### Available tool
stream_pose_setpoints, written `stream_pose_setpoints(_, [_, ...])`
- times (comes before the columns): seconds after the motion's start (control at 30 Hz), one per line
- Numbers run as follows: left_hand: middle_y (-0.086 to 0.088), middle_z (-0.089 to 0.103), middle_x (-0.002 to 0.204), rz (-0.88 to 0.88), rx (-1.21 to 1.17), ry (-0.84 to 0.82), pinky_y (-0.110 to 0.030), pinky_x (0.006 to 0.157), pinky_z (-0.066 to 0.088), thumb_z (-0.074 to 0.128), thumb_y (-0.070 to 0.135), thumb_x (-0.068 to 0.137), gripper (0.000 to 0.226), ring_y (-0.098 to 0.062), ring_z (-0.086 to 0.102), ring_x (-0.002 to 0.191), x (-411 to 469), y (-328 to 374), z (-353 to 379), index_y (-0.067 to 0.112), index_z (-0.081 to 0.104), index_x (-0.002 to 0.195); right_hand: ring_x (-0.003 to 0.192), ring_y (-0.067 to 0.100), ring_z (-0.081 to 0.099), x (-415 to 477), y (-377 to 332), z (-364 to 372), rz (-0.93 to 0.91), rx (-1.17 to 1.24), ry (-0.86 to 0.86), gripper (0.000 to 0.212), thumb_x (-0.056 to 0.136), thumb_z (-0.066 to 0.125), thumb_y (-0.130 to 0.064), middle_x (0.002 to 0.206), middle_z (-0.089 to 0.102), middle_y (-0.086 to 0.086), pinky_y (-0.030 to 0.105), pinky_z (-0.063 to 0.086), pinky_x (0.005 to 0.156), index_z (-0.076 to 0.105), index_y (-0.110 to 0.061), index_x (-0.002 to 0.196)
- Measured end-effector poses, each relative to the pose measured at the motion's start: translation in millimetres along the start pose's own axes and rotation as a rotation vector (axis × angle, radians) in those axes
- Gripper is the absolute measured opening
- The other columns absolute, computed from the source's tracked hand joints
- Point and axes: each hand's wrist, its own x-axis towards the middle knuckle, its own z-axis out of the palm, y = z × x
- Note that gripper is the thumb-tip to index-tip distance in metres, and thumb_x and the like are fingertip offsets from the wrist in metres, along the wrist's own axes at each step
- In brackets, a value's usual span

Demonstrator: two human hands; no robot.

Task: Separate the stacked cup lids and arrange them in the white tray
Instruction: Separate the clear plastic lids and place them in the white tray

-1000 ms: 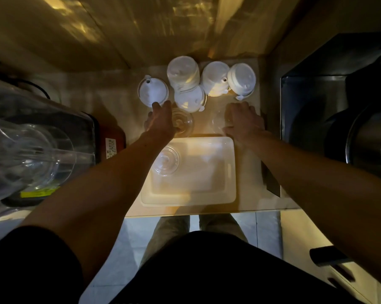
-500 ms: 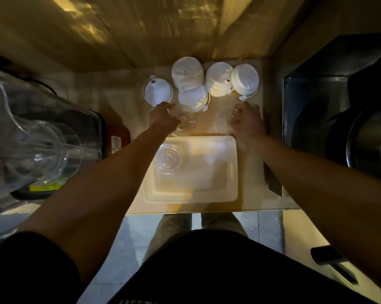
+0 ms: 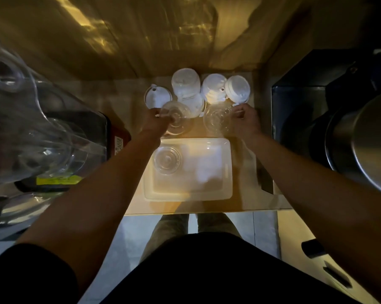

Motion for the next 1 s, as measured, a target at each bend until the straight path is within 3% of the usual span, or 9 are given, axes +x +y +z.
stream_pose_setpoints(0.13, [-0.018, 0.068, 0.104, -0.023, -0.157, -0.065, -0.054, 0.09, 0.055, 0.077, 0.003, 0.067, 0.046, -0.038, 0.068, 0.102, -9, -2, -8, 0.004, 0.064, 0.111, 0.079, 0.016, 0.057, -22, -20, 1, 0.018, 0.217, -0.013, 0.016, 0.09, 0.057, 0.0, 0.088, 0.06, 0.004, 0.027, 0.05, 0.069, 0.057, -0.016, 0.092])
stream_pose_setpoints(0.27, [-0.017, 0.069, 0.103, -0.017, -0.278, -0.1, -0.05, 0.092, 0.056, 0.078, 0.001, 0.071, 0.038, -0.034, 0.069, 0.101, -25, -5, -8, 0.008, 0.065, 0.106, 0.071, 0.012, 0.056, -41, -27, 4, 0.058, 0.397, -0.065, 0.016, 0.092, 0.059, -0.002, 0.086, 0.06, 0.001, 0.026, 0.05, 0.064, 0.057, -0.014, 0.103])
stream_pose_setpoints(0.43, [-0.017, 0.069, 0.101, 0.015, -0.338, -0.178, -0.041, 0.09, 0.056, 0.074, 0.003, 0.078, 0.045, -0.033, 0.068, 0.102, -45, -10, -9, -0.003, 0.06, 0.12, 0.069, 0.016, 0.054, -61, -36, 9, 0.103, 0.482, -0.103, 0.017, 0.091, 0.057, 0.0, 0.08, 0.059, 0.007, 0.028, 0.047, 0.064, 0.058, -0.015, 0.099])
stream_pose_setpoints(0.57, [-0.019, 0.069, 0.11, 0.026, -0.424, -0.235, -0.034, 0.087, 0.058, 0.072, 0.004, 0.083, 0.046, -0.027, 0.069, 0.099, -59, -14, -12, -0.001, 0.057, 0.126, 0.067, 0.015, 0.053, -73, -42, 8, 0.093, 0.466, -0.116, 0.016, 0.092, 0.058, -0.001, 0.08, 0.058, 0.007, 0.026, 0.046, 0.063, 0.056, -0.012, 0.105])
stream_pose_setpoints(0.7, [-0.012, 0.07, 0.099, 0.057, -0.457, -0.267, -0.023, 0.067, 0.056, 0.07, 0.005, 0.086, 0.043, -0.016, 0.069, 0.081, -78, -14, -14, 0.001, 0.057, 0.127, 0.065, 0.012, 0.055, -85, -47, 8, 0.08, 0.428, -0.116, 0.015, 0.093, 0.059, -0.006, 0.079, 0.059, 0.004, 0.024, 0.049, 0.064, 0.057, -0.014, 0.105])
stream_pose_setpoints(0.8, [-0.008, 0.071, 0.091, 0.085, -0.476, -0.284, -0.019, 0.061, 0.054, 0.067, 0.006, 0.089, 0.037, -0.011, 0.068, 0.073, -93, -13, -15, 0.0, 0.059, 0.124, 0.064, 0.012, 0.054, -96, -48, 10, 0.042, 0.399, -0.124, 0.013, 0.091, 0.061, -0.008, 0.077, 0.059, 0.004, 0.025, 0.049, 0.066, 0.058, -0.018, 0.099])
stream_pose_setpoints(1.0, [-0.003, 0.074, 0.095, 0.081, -0.578, -0.312, -0.019, 0.065, 0.055, 0.063, 0.012, 0.092, 0.014, -0.012, 0.07, 0.085, -121, -15, -14, 0.014, 0.067, 0.105, 0.07, 0.013, 0.059, -114, -46, 14, -0.025, 0.326, -0.145, 0.016, 0.089, 0.066, -0.013, 0.078, 0.063, 0.004, 0.027, 0.05, 0.069, 0.063, -0.018, 0.105])
